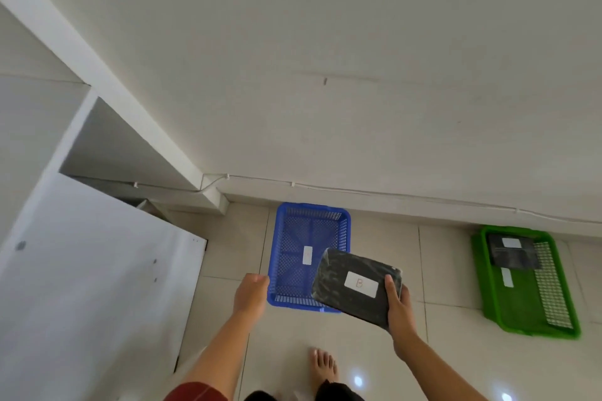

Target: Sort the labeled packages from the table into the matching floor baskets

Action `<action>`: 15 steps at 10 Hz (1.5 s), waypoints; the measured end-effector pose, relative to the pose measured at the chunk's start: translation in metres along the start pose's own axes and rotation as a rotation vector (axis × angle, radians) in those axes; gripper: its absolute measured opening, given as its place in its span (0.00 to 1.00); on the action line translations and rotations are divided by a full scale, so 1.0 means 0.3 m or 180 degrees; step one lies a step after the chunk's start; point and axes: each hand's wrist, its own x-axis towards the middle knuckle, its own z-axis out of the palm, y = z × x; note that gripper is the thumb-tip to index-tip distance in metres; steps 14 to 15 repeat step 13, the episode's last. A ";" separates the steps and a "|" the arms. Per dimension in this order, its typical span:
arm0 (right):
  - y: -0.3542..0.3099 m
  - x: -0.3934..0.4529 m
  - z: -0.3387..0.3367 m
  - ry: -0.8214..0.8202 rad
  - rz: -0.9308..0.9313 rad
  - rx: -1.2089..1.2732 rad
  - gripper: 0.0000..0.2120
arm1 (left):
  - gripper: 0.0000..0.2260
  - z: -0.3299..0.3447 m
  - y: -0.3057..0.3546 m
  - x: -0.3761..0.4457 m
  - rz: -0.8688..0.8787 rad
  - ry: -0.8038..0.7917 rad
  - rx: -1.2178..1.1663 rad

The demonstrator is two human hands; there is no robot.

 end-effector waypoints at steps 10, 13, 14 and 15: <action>0.401 1.040 0.595 -0.0409 -0.1585 -0.1268 0.35 | 0.25 0.398 -0.354 0.929 0.1201 0.0307 0.1014; 0.401 1.071 0.595 -0.0680 -0.2138 -0.3174 0.37 | 0.23 0.411 -0.337 0.972 0.1033 0.0540 0.1090; 0.401 1.071 0.595 -0.0680 -0.2138 -0.3174 0.37 | 0.23 0.411 -0.337 0.972 0.1033 0.0540 0.1090; 0.401 1.071 0.595 -0.0680 -0.2138 -0.3174 0.37 | 0.23 0.411 -0.337 0.972 0.1033 0.0540 0.1090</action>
